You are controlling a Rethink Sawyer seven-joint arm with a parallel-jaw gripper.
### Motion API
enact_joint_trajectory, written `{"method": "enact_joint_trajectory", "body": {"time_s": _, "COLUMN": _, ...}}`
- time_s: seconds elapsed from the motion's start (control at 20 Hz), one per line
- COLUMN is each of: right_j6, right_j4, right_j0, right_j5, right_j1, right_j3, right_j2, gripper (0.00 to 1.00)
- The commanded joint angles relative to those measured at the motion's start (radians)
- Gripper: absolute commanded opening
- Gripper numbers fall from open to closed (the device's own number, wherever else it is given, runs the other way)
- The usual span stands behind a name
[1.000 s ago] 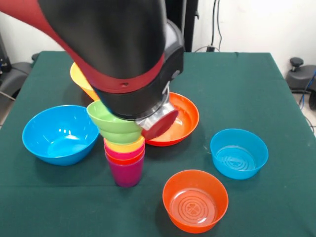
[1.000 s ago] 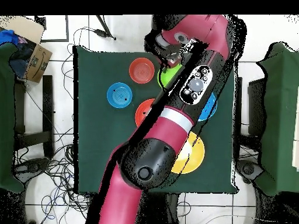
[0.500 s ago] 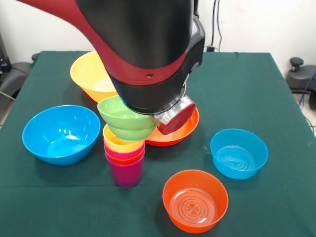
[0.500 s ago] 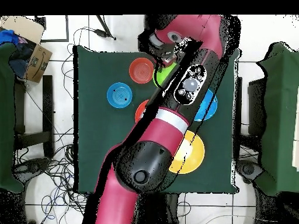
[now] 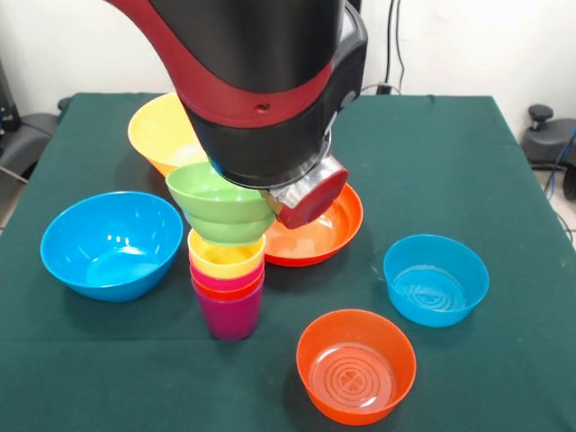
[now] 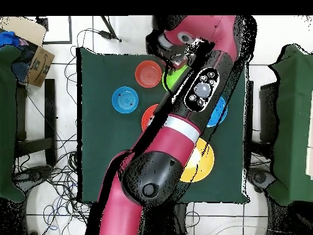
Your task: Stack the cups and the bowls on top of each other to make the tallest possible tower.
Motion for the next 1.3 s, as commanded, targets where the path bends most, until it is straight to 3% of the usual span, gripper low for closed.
{"method": "enact_joint_trajectory", "body": {"time_s": 0.05, "right_j6": 0.043, "right_j4": -0.120, "right_j0": 0.051, "right_j5": -0.064, "right_j1": -0.030, "right_j3": 0.128, "right_j2": 0.155, "gripper": 0.00}}
{"method": "enact_joint_trajectory", "body": {"time_s": 0.45, "right_j6": 0.030, "right_j4": -0.177, "right_j0": 0.102, "right_j5": -0.084, "right_j1": -0.068, "right_j3": 0.230, "right_j2": 0.232, "gripper": 0.00}}
{"method": "enact_joint_trajectory", "body": {"time_s": 1.3, "right_j6": 0.005, "right_j4": -0.272, "right_j0": 0.099, "right_j5": -0.156, "right_j1": -0.094, "right_j3": 0.243, "right_j2": 0.321, "gripper": 0.00}}
